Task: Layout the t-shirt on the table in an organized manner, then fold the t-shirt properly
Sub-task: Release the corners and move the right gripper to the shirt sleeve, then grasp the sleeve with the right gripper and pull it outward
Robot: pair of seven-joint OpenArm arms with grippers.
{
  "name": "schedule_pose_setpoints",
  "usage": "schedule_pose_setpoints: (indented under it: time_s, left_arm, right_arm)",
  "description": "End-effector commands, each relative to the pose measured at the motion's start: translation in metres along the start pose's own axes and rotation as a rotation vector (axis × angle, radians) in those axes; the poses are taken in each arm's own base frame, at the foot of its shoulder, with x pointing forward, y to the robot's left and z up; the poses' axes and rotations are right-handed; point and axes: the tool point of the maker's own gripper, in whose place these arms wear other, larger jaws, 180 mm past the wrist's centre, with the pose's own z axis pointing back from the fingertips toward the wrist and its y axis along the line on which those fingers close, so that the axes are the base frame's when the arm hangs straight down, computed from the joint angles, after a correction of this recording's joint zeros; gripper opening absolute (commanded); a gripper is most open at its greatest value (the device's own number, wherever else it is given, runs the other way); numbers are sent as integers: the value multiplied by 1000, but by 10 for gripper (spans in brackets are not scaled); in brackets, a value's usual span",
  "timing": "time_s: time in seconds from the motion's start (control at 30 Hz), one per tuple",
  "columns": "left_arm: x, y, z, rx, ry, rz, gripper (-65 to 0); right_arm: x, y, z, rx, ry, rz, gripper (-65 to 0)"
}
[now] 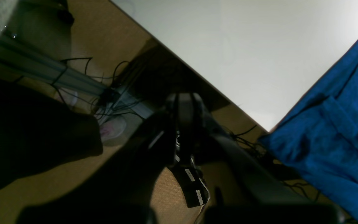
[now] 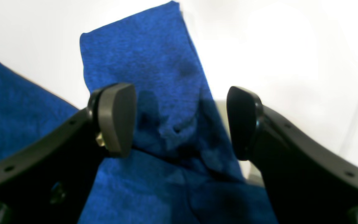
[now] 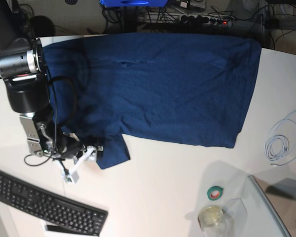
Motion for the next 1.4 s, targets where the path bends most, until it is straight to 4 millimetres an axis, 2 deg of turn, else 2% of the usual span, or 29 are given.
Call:
schedule_pose_setpoints:
  time_s: [0.0,0.17,0.23,0.3,0.37,0.4,0.5,0.53,0.73,0.83,0.97,1.23,1.37]
  left_arm:
    - [16,4,5,7,-40,-24,-647]
    - [16,3,4,5,-38,-25,-650]
    - [15,3,4,4,-37,-24,-650]
    - [12,1,3,1,-34,-19,-650]
    - [11,1,3,0,-32,-17,-650]
    - [11,1,3,0,-32,-17,-650]
    - [9,2,4,2,-28,-17,-650]
    - [9,2,4,2,-28,-17,-650]
    - [9,2,4,3,-27,-18,-650]
    - [10,1,4,1,-28,-17,-650]
    - [10,1,4,1,-28,-17,-650]
    - [9,2,4,2,-26,-19,-650]
    - [8,2,4,3,-25,-19,-650]
  right_arm:
    - [23,-6,5,-8,-55,7,-224]
    - [6,-12,1,-20,-24,-18,-228]
    - [3,-13,0,-21,-19,-21,-276]
    - [3,-13,0,-21,-19,-22,-402]
    - [4,-13,0,-19,-24,-25,-584]
    - [7,-12,1,-18,-33,-25,-650]
    - [27,-4,7,-3,-86,7,-632]
    - [26,0,8,3,-85,20,-642]
    - [53,23,39,-1,-156,110,-648]
    - [70,20,61,-45,-214,136,-648]
    - [87,24,81,-55,-253,180,-648]
    - [113,25,103,-69,-326,232,-648]
    - [130,32,116,-67,-379,261,-648]
